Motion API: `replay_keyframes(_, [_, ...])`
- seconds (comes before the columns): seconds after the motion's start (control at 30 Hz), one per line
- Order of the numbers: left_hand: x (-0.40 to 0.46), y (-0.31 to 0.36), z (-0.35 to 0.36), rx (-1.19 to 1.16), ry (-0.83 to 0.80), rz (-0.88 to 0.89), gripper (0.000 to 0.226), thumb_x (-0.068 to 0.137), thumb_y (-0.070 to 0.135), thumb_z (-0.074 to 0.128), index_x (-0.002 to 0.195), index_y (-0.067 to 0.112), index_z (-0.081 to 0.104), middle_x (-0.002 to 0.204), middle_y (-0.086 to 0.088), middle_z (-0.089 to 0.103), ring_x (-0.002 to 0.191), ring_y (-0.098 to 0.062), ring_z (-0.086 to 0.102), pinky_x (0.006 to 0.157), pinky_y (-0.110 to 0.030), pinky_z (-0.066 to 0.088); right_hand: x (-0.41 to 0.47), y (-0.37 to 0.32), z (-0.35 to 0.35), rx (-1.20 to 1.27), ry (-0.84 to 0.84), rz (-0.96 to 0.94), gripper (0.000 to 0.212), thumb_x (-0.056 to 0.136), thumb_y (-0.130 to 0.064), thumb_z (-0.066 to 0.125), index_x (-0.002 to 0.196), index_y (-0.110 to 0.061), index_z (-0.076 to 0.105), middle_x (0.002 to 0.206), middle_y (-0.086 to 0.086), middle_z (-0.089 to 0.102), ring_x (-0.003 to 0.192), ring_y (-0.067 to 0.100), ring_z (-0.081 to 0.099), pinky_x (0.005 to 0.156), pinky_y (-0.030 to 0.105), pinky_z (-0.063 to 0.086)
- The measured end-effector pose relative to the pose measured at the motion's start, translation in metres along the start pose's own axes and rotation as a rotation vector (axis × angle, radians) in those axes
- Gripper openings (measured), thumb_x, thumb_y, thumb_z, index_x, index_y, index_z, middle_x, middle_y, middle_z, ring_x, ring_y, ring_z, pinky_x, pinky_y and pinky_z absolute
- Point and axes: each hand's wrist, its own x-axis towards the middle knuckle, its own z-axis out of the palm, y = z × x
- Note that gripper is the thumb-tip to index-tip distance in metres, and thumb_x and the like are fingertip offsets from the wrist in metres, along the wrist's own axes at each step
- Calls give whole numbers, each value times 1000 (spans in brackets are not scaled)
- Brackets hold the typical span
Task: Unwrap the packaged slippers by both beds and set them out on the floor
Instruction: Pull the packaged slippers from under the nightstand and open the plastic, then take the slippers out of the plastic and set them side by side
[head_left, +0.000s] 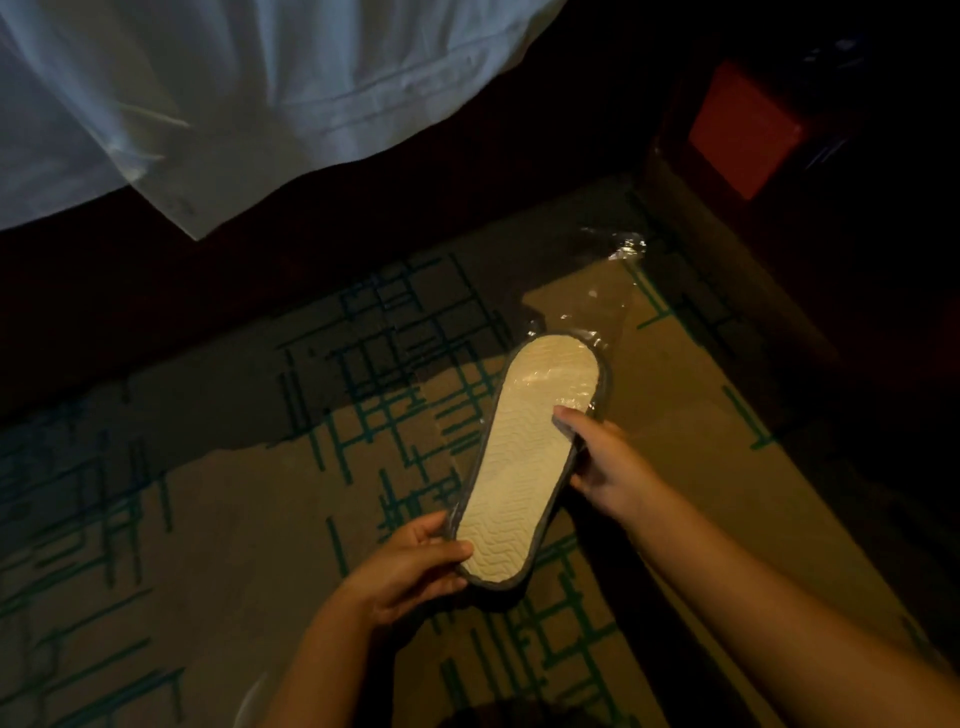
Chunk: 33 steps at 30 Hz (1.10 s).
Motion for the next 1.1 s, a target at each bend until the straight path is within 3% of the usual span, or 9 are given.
replay_keyframes(0.2, [2,-9,9,24,-28,-24,31,80,0,63,104,19,62,78,2,76,68,-8,70,58,-18,56,12,-38,-13,132,112,-94,68,75,-20,75,133,-8,41,111,18,64,84,28,66,58,37,55])
replay_keyframes(0.3, [-3,-14,1,-9,-56,-37,47,60,11,77,104,18,63,81,-1,76,70,-11,70,61,-21,56,17,-64,-23,35,156,-126,41,78,-19,71,115,-10,58,102,14,68,82,26,67,58,33,53])
replay_keyframes(0.4, [-8,-22,-16,-157,-91,-15,72,34,13,93,101,13,68,88,-10,75,71,-18,72,59,-25,58,17,-78,-31,-100,168,-142,5,85,-12,61,87,-16,59,64,0,69,55,11,65,50,23,48])
replay_keyframes(0.6, [-9,-18,-30,-287,-51,63,85,28,15,95,106,10,63,89,-10,75,73,-18,72,64,-24,57,26,-62,-60,-350,436,-309,44,83,-8,63,120,-15,42,103,10,60,84,24,58,70,36,47])
replay_keyframes(0.7, [-4,-11,-22,-295,-33,100,82,28,18,95,104,12,66,89,-8,75,74,-16,72,64,-23,57,18,-40,-63,-990,721,-681,59,83,-19,60,138,-13,37,141,18,42,127,35,40,101,49,37])
replay_keyframes(0.77, [-3,-7,-14,-329,-44,132,78,26,17,95,100,12,69,88,-8,75,73,-16,72,60,-23,59,7,-24,-50,-1413,570,-867,64,87,-25,55,145,-19,28,155,12,23,142,32,18,113,52,17])
replay_keyframes(0.83, [-3,-4,-6,-375,-65,160,70,25,14,95,92,12,75,86,-10,76,71,-18,72,55,-23,58,5,-10,-37,-1722,305,-874,65,91,-36,45,148,-28,14,160,5,4,146,27,-2,115,51,-2])
replay_keyframes(0.93, [-3,1,3,-383,-47,169,69,21,16,95,87,13,76,82,-9,76,66,-16,72,50,-21,56,16,1,-35,-1960,148,-755,62,95,-49,29,149,-31,6,160,2,-2,146,24,-9,114,55,-7])
replay_keyframes(1.1, [2,7,10,-381,25,153,81,22,20,95,98,12,67,80,-7,75,61,-12,70,46,-18,54,19,-26,-64,-1942,491,-633,50,94,-45,30,140,-25,34,154,3,28,144,26,17,113,62,1])
